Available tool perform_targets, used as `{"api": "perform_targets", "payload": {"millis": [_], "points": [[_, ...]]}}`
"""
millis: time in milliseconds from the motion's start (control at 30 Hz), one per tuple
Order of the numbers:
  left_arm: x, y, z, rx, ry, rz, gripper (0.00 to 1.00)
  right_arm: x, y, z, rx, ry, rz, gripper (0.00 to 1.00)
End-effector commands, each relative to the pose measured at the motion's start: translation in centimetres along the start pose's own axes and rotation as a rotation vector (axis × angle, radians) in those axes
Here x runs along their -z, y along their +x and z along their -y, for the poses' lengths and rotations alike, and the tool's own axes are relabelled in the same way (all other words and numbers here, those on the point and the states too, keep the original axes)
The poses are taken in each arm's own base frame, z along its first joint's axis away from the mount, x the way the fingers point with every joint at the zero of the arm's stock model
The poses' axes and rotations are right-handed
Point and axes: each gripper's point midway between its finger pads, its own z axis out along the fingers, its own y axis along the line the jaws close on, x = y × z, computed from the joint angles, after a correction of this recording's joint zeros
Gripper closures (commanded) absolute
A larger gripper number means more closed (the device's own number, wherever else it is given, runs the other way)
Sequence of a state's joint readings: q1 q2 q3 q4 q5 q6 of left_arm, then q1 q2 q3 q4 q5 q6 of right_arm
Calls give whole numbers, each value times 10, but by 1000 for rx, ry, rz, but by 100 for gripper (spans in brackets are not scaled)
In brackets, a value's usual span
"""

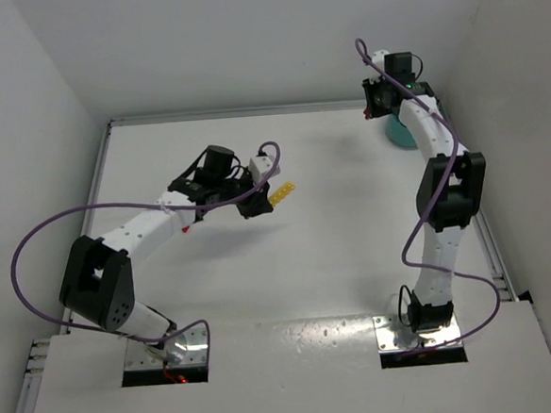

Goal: Sort the legos into containers by color

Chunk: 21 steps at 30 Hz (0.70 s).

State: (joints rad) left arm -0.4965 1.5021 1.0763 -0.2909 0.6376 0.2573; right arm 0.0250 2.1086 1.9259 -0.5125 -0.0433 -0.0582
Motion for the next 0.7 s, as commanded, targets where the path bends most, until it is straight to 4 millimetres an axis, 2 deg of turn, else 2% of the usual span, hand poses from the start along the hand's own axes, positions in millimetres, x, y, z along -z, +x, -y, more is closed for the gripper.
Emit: {"api": "perform_targets", "payload": {"millis": [0,33,100,133,167,200,233,267,333,367,433,500,567,633,667], "points": [[12,-16,-29,26,-159,41,100,33,-23,2,-2,23,50,100],[16,-19,-31,20,-179,46,100,37,-24,2,13,23,49,100],[22,-8,-32,50,-196,4,100,49,-23,9,29,39,36,100],[23,-13,-33,44,-199,14,100,49,-19,10,29,47,20,100],[27,-8,-33,65,-198,-10,100,58,-27,12,40,51,38,100],[31,-18,-35,60,-210,-4,100,60,-28,12,40,50,33,100],[33,-20,-35,40,-209,-9,100,63,-24,18,33,63,12,100],[37,-21,-41,36,-230,-14,100,67,-28,18,33,65,19,100],[42,-23,-49,47,-263,-10,100,66,-24,19,22,74,7,100],[45,-33,-53,46,-290,24,100,69,-27,21,22,87,19,100],[46,-37,-59,43,-321,40,100,71,-28,21,14,89,29,100],[49,-41,-69,45,-381,50,100,77,-41,25,1,110,59,100],[42,-42,-72,24,-405,35,100,79,-44,27,-13,124,68,100],[36,-38,-82,31,-431,19,100,78,-36,32,-46,140,56,100],[36,-46,-87,34,-444,30,100,78,-38,34,-55,151,64,100]]}}
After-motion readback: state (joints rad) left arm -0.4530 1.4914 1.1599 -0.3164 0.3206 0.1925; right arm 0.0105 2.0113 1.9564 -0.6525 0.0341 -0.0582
